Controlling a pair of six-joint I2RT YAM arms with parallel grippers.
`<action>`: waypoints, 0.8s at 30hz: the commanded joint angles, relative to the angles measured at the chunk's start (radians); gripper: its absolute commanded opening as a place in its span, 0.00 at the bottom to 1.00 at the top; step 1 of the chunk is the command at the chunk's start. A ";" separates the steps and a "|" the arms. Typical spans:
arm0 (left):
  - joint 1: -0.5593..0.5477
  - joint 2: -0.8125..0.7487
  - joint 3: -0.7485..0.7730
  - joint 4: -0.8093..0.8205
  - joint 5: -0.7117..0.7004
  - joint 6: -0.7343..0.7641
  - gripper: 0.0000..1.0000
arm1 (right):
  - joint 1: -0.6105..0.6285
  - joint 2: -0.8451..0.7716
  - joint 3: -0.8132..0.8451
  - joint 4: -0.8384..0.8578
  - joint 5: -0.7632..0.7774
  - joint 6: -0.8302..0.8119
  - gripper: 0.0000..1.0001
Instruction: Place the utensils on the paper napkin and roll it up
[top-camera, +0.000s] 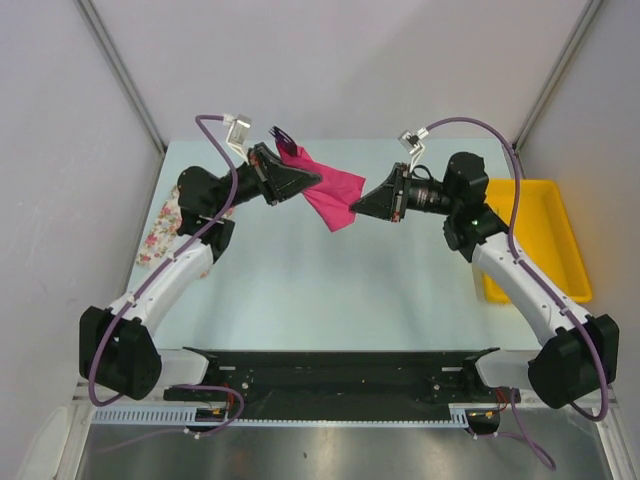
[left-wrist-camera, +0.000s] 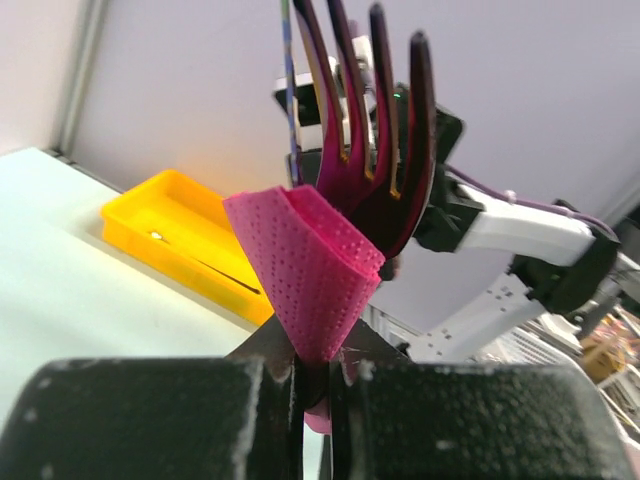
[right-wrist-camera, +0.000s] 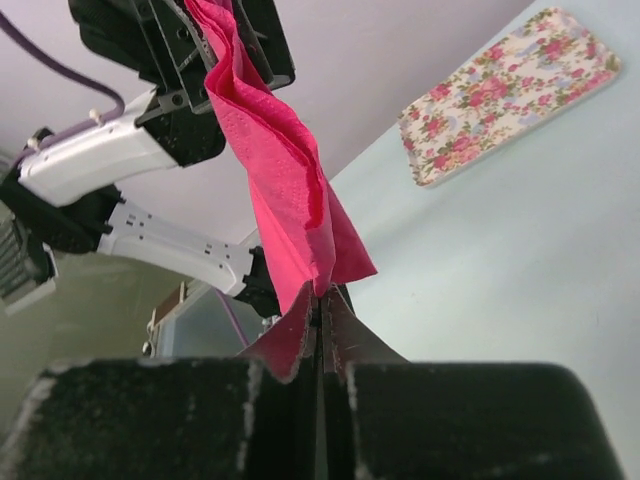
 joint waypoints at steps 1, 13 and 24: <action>-0.007 -0.014 0.083 0.150 0.051 -0.090 0.00 | -0.023 0.054 -0.020 0.112 -0.128 -0.046 0.00; -0.027 -0.044 0.079 -0.026 -0.027 0.012 0.00 | -0.072 0.042 0.071 -0.004 -0.089 -0.032 0.35; -0.020 -0.024 0.114 -0.223 -0.202 0.077 0.00 | -0.031 -0.147 0.214 -0.256 0.286 -0.302 0.80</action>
